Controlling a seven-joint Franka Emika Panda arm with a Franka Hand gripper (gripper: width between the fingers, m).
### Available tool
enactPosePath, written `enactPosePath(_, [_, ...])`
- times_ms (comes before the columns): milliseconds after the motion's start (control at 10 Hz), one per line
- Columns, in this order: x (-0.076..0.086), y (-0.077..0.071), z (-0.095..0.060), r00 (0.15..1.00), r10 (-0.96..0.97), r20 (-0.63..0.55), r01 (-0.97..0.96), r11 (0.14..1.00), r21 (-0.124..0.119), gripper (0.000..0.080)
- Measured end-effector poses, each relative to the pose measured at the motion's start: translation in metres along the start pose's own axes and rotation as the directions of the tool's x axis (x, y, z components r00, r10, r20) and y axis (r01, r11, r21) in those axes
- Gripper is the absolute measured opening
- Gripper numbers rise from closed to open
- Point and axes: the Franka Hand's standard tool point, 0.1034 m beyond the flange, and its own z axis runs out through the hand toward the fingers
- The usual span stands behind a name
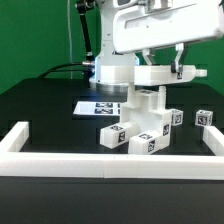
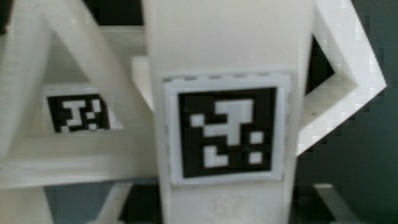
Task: Assemble chair
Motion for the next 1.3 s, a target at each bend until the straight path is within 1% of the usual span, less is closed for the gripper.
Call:
enactPosePath(300, [0.002, 0.007, 0.0, 0.999, 0.034, 0.029, -0.033, 0.999, -0.006, 0.0294])
enactPosePath(400, [0.003, 0.006, 0.0, 0.999, 0.032, 0.021, -0.031, 0.999, -0.003, 0.0294])
enactPosePath(900, [0.003, 0.006, 0.0, 1.0, 0.011, 0.02, -0.011, 1.0, -0.005, 0.0294])
enactPosePath(1000, [0.001, 0.003, 0.0, 0.999, -0.035, 0.021, 0.036, 0.999, -0.007, 0.0294])
enactPosePath(1100, [-0.001, -0.01, -0.003, 0.999, -0.039, 0.036, 0.039, 0.999, -0.005, 0.0294])
enactPosePath(1200, [-0.002, -0.012, -0.001, 0.998, -0.051, 0.026, 0.051, 0.999, 0.001, 0.0294])
enactPosePath(1300, [-0.006, -0.009, 0.001, 0.998, -0.057, 0.033, 0.057, 0.998, -0.005, 0.0294])
